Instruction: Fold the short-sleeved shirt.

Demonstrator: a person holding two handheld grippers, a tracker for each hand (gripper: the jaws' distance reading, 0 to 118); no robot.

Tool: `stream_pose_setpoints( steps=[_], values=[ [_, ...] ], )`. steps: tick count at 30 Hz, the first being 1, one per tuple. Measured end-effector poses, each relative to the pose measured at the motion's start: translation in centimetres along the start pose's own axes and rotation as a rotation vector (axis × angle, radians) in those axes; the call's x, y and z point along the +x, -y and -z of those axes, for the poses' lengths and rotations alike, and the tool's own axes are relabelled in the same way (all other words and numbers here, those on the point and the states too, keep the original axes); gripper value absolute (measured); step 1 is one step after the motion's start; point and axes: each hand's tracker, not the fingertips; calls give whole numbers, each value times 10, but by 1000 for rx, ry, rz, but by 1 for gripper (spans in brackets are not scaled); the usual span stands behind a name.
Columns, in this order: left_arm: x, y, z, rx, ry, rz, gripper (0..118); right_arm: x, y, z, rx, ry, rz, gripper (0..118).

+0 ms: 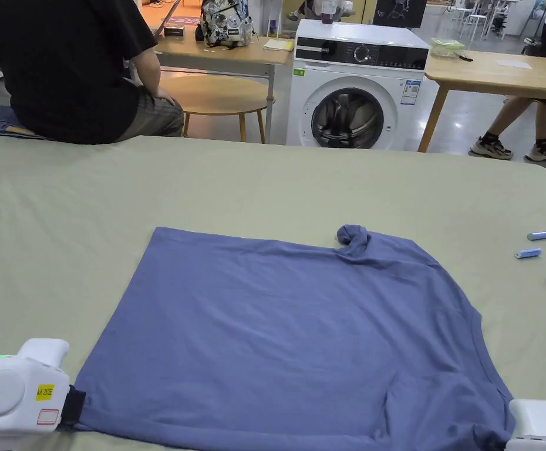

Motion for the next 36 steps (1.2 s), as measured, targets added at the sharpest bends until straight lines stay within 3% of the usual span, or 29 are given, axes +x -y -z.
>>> stream_pose_setpoints(
  steps=[11,22,30,36],
  values=[
    [-6,-55,-29,167,56,-25,1,14,-56,-49,177,-43,73,6],
    [-4,-156,7,234,63,-39,1,25,-158,10,225,-41,164,6],
    [-2,-198,78,118,35,-55,1,26,-199,99,138,-5,110,6],
    [-1,-210,99,88,28,-73,1,17,-205,129,80,28,78,9]
  ],
)
